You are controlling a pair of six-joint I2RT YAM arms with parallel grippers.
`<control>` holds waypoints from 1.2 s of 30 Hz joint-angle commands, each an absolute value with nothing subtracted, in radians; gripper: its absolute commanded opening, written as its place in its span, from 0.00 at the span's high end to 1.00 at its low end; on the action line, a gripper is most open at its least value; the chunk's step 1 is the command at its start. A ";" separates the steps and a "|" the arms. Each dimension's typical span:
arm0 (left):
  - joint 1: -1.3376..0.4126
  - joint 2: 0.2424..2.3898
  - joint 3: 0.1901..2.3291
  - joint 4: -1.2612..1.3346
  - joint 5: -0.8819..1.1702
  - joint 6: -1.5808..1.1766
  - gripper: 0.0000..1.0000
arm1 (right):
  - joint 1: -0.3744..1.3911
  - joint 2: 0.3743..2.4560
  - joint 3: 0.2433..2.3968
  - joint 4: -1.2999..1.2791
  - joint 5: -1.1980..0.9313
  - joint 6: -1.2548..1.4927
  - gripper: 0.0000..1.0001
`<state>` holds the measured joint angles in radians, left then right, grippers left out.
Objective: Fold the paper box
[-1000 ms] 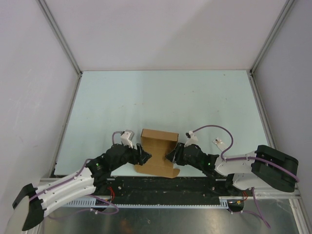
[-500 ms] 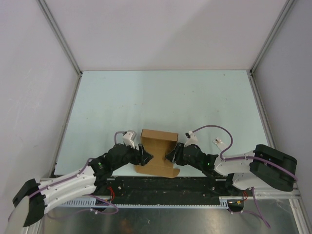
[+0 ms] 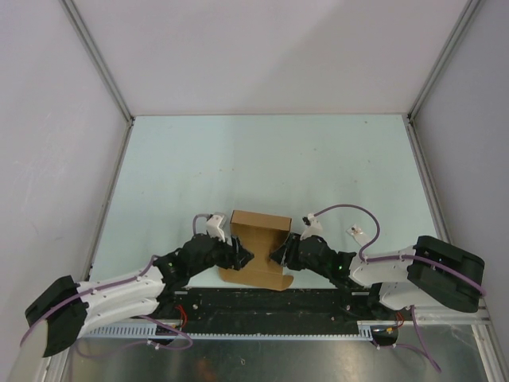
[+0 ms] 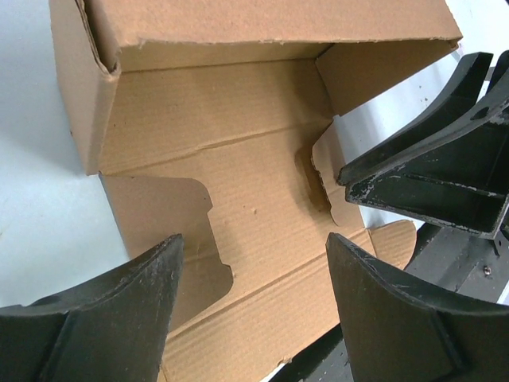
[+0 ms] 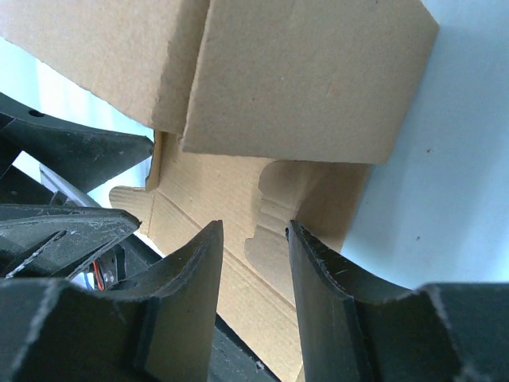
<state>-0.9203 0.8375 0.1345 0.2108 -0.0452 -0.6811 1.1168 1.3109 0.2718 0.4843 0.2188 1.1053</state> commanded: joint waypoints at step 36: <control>-1.046 0.480 0.322 -0.623 -0.207 -1.048 0.25 | 1.454 0.819 0.380 -0.457 0.524 1.460 0.34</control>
<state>-0.9897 0.4782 0.3222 -0.5388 -0.1822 -0.8982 1.3796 0.7784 0.3244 -0.3199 0.4255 1.3186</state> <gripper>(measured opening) 0.755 0.658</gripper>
